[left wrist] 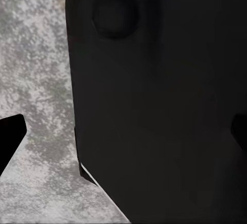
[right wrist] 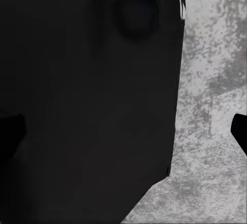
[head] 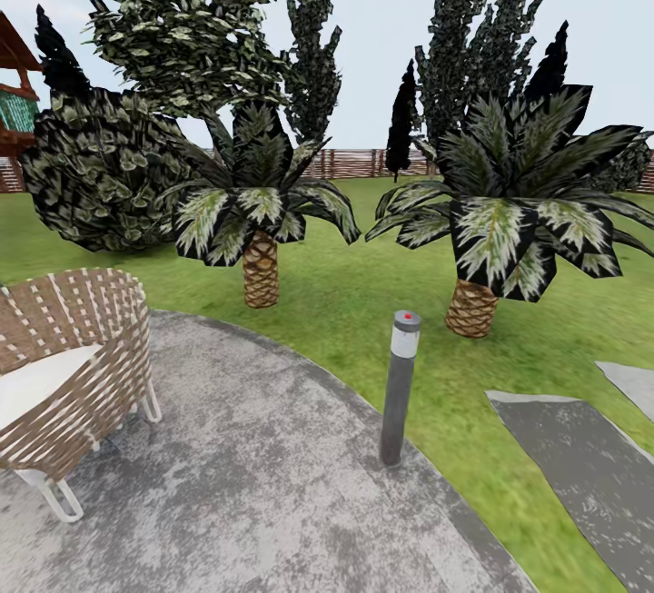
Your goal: Pick up the pesticide atomizer in the garden and spray insectifuge to fully cover both potted plants in the garden.
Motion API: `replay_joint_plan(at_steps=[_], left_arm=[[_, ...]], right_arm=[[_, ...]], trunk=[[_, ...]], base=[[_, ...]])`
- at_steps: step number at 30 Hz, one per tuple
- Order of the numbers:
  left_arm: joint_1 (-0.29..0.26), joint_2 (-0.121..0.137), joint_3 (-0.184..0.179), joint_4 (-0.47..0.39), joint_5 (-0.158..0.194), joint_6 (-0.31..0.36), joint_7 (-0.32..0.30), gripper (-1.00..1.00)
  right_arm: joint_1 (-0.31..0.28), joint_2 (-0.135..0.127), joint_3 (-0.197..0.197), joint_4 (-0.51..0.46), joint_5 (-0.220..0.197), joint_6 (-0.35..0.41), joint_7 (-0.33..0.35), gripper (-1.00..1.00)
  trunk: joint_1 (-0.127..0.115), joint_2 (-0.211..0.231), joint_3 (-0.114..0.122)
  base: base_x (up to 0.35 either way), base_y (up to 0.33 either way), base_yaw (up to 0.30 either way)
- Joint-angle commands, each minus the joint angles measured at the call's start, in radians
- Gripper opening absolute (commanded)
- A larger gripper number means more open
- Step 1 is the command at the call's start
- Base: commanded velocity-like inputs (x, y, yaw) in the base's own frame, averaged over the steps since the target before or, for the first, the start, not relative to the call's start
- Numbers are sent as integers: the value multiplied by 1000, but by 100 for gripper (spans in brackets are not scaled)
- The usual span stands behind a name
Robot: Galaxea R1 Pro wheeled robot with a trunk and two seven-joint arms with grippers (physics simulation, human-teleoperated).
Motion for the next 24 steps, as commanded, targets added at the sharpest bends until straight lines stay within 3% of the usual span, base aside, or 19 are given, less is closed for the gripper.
replay_joint_plan(at_steps=[1, 5, 11, 17, 24], left_arm=[[-6, 6, 6, -6, 6, -6, -6, 100], [-29, 28, 9, -28, 28, -28, -9, 100], [0, -1, -2, -17, -3, -17, 4, 100], [7, -3, -3, 11, -10, 17, 5, 100], [6, -3, 1, 11, -9, 24, 5, 100]], right_arm=[[-6, -2, -1, -6, 6, -6, -3, 100], [-23, 10, -1, -29, 2, -28, -3, 100], [-28, 33, -2, -52, -1, -20, -3, 100], [-29, 31, -7, -42, -1, 13, -3, 100], [-29, 29, -6, -40, -2, -12, 1, 100]], trunk=[[0, 0, 0], [0, 0, 0], [0, 0, 0], [0, 0, 0], [0, 0, 1]], base=[[0, 0, 0], [0, 0, 0], [0, 0, 0], [0, 0, -40], [0, 0, -248]])
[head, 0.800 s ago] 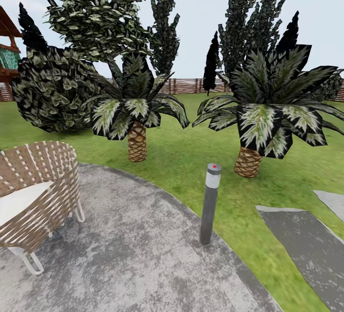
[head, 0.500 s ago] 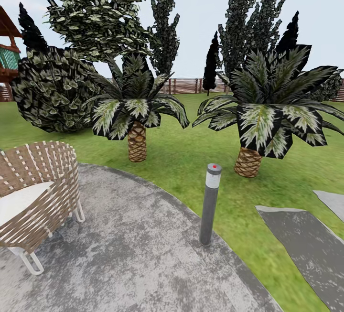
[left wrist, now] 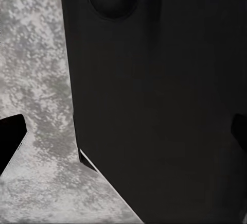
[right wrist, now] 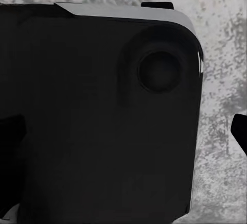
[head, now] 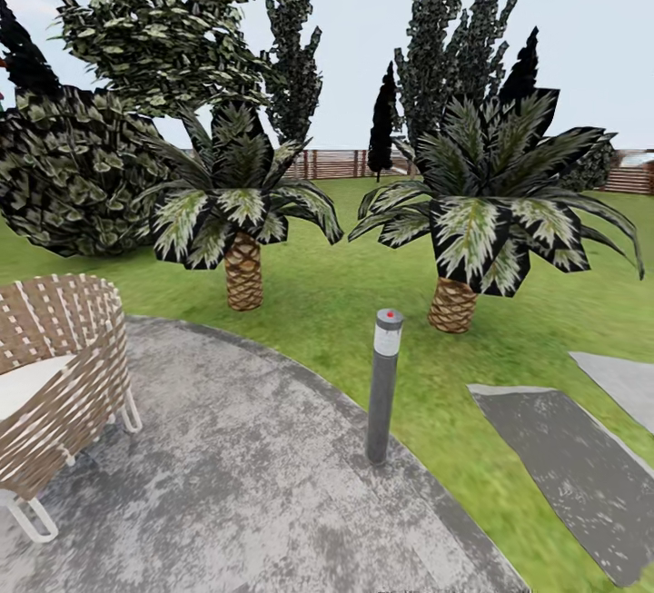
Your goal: Pick up the pesticide atomizer in the garden and spray insectifuge to fully cover both potted plants in the garden.
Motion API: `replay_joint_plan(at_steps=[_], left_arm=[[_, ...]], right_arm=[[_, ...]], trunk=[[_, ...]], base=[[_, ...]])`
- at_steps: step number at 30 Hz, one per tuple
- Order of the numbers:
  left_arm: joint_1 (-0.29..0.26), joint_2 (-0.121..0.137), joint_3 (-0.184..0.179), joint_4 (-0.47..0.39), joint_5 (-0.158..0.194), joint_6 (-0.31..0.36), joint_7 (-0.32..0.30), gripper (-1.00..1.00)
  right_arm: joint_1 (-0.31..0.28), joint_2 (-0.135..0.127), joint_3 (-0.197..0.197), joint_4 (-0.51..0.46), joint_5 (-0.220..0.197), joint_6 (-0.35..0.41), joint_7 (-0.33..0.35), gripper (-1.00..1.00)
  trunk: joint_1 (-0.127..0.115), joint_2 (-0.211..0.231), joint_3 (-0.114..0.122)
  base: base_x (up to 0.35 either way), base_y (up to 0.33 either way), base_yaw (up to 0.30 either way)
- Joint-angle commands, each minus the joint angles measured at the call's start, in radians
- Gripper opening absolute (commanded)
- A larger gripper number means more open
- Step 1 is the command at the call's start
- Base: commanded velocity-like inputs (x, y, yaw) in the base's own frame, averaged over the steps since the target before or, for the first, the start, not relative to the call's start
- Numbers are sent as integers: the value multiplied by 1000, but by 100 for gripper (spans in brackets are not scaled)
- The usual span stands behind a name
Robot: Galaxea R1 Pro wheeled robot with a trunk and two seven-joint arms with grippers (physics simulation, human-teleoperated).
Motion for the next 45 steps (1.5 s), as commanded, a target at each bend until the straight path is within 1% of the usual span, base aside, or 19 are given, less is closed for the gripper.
replay_joint_plan(at_steps=[1, 5, 21, 24, 29, 32, 34, 38, 45], left_arm=[[0, 0, 0, -1, -1, 2, 0, 100], [0, 0, 1, -4, -1, 2, 0, 100], [-2, 7, 1, -7, -1, 1, 0, 100], [-5, 8, 1, -8, -1, 1, 0, 100], [-7, 27, 2, -9, 0, 1, 0, 100], [-9, 37, 2, -12, 0, 1, 0, 100], [-10, 44, 2, -27, -1, 1, 0, 100], [-11, 54, 1, -79, -1, 1, 0, 100], [-12, 59, 3, -200, 0, 1, 1, 100]], right_arm=[[-1, 0, -1, 1, 0, -7, 0, 100], [-1, 0, -1, 1, 0, -19, 0, 100], [-1, -3, -2, -1, 1, -21, 0, 100], [-1, -10, -2, -1, 1, -21, 0, 100], [-1, -23, -2, -23, 0, -21, 0, 100], [-1, -39, -2, -54, 0, -21, 0, 100], [-1, -51, -2, -78, 0, -21, 0, 100], [-1, -60, -3, -143, 0, -20, 0, 100], [-1, -63, -3, -254, 0, -20, 0, 100]], trunk=[[0, 0, -1], [0, 0, 0], [0, 0, -3], [0, 0, -5], [0, 0, -9], [0, 0, -11], [0, 0, -13], [0, 0, -17], [0, 0, -25]], base=[[0, 0, -291], [0, 0, -295], [0, 0, -299], [0, 0, -288], [0, 0, -277], [0, 0, -267], [0, 0, -251], [0, 0, -240], [0, 0, -234]])
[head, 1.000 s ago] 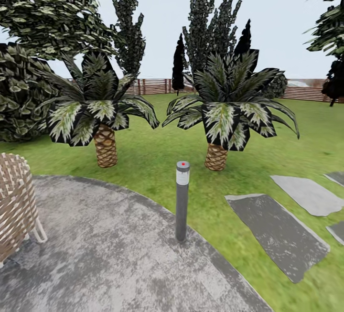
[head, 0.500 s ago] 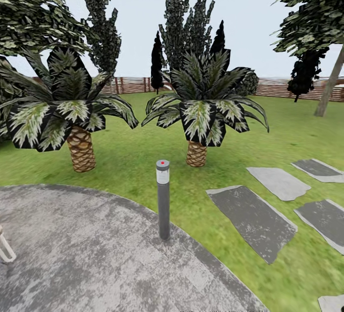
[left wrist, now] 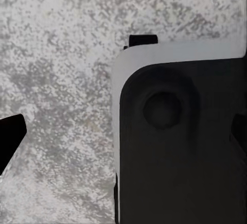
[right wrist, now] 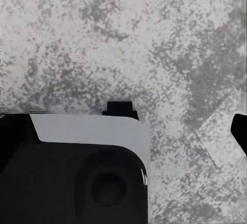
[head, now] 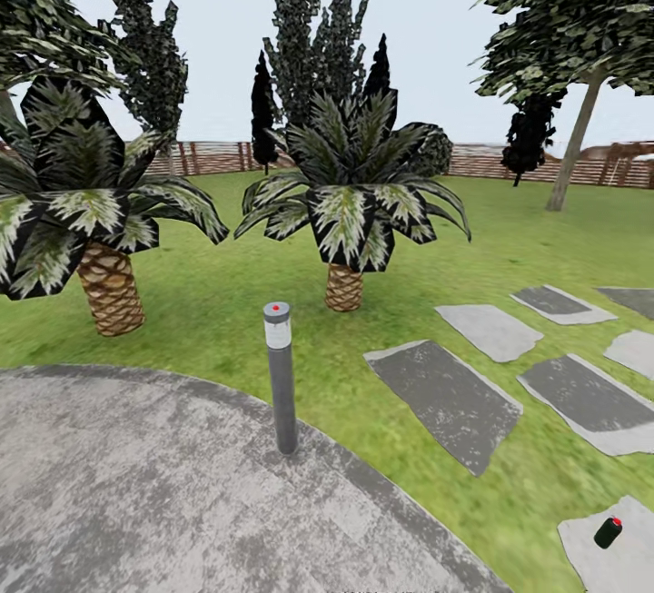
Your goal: Pick up the pesticide atomizer in the garden and spray insectifuge to fully cover both potted plants in the garden.
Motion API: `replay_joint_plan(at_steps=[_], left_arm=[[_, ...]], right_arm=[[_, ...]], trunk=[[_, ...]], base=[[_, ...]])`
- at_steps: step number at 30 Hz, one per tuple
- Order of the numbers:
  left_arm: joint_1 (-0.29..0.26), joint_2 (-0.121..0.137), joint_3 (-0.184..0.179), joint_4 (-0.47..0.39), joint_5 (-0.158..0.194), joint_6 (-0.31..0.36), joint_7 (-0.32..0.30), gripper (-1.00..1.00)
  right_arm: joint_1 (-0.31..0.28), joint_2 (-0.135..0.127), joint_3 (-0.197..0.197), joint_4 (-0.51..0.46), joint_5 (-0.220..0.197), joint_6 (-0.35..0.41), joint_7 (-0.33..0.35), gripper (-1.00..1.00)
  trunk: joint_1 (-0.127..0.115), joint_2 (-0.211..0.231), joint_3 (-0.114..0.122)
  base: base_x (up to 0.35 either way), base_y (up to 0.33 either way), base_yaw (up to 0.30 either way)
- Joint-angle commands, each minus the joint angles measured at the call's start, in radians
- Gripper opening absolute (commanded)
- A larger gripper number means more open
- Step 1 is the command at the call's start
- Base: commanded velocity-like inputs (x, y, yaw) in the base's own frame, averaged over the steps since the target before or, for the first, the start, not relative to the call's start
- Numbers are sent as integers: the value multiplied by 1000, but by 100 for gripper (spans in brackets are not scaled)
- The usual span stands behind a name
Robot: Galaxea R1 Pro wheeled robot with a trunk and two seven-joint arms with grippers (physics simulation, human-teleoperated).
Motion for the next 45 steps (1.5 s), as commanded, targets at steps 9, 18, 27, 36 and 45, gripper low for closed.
replay_joint_plan(at_steps=[9, 18, 27, 36, 45], left_arm=[[-28, -5, 3, -116, 6, -74, 1, 100], [-121, -15, 3, -123, 11, -149, 2, 100], [-139, -2, 6, -117, 12, -167, 1, 100], [-130, 6, 7, -96, 11, -287, 2, 100], [-130, 8, 7, -92, 14, -303, 3, 100]], right_arm=[[-1, 1, 0, -153, -3, -4, 1, 100], [-2, 3, 2, -269, -8, -4, 3, 100], [-2, 1, -1, -276, -6, -5, 2, 100], [-2, 2, -59, -273, -5, -6, 0, 100], [-2, 3, -74, -275, -4, -7, -5, 100]], trunk=[[0, -1, -11], [0, -1, -23], [0, -1, -33], [0, -1, -43], [0, -1, -53]], base=[[0, 0, -223], [0, 0, -198], [0, 0, -208], [0, 0, -223], [0, 0, -221]])
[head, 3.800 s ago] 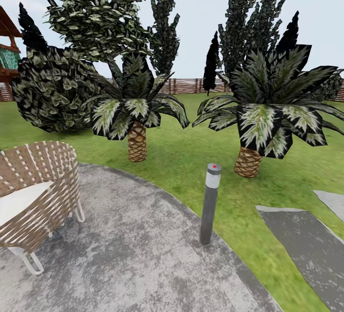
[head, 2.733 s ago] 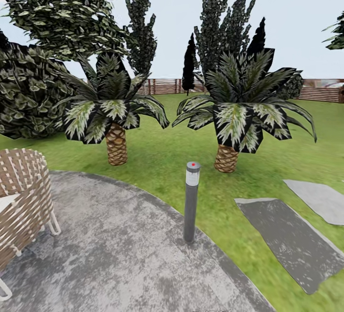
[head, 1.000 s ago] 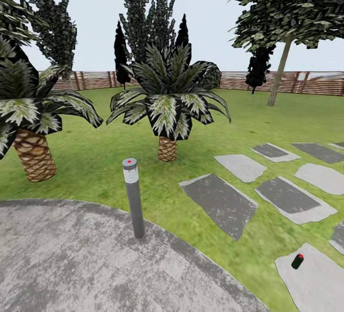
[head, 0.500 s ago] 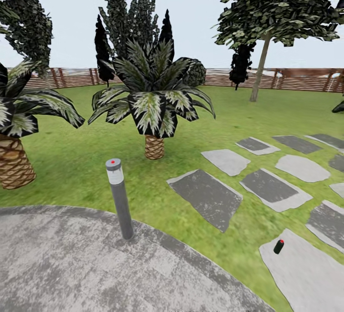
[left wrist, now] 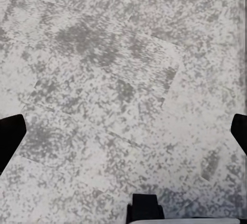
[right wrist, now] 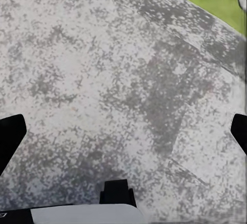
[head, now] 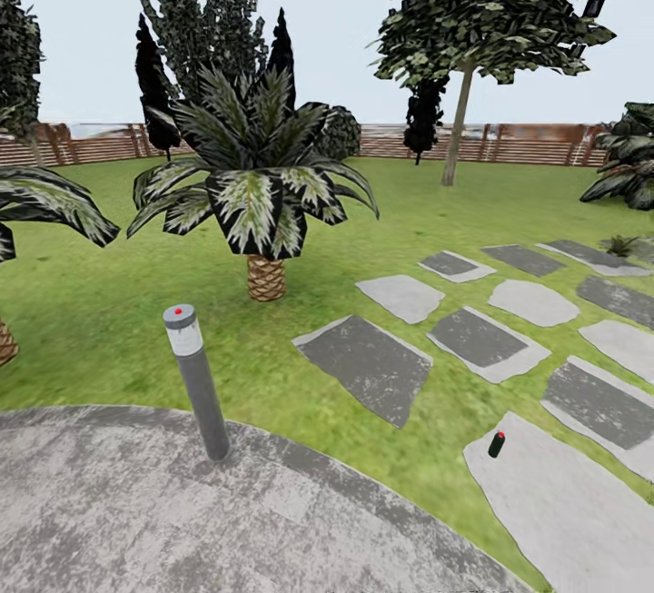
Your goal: Pick up the pesticide atomizer in the garden and spray insectifuge to fully cover both potted plants in the garden.
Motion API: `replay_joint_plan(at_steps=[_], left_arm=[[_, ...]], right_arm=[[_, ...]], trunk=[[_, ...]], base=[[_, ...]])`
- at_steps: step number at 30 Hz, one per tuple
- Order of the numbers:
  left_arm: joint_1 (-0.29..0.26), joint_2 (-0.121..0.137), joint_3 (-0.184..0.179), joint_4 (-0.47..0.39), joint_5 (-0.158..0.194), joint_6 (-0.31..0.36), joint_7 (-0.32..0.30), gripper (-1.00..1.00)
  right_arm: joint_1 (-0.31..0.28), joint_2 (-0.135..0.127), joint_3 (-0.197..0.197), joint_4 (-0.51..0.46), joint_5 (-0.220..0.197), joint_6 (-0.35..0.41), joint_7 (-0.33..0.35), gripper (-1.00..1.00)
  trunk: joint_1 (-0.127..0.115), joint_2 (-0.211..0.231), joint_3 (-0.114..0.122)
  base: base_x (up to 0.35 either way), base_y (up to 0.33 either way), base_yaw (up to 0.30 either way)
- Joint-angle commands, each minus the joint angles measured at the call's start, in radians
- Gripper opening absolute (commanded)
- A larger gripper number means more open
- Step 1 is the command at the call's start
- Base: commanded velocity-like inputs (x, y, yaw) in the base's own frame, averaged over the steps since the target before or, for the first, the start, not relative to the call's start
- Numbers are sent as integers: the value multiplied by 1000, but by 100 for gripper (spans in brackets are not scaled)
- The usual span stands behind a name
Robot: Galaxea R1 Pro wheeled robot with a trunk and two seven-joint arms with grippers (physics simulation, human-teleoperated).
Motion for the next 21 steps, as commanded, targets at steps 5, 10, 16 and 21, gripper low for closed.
replay_joint_plan(at_steps=[5, 10, 16, 21], left_arm=[[-1, 0, 1, 1, 2, -5, 1, 100], [-1, -1, 1, 1, 3, -5, 1, 100], [-2, -1, 1, 1, 4, -6, 1, 100], [-2, -1, 0, 1, 4, -6, 1, 100]], right_arm=[[-1, 0, -34, 1, 0, -3, -1, 100], [-1, 0, -66, 2, 0, -3, 0, 100], [-1, 0, -72, 2, 1, -3, 2, 100], [-1, 0, -72, 2, 1, -3, 3, 100]], trunk=[[0, 0, -7], [0, 0, -12], [0, 0, -20], [0, 0, -25]], base=[[0, 0, -219], [0, 0, -219], [0, 0, -219], [0, 0, -219]])
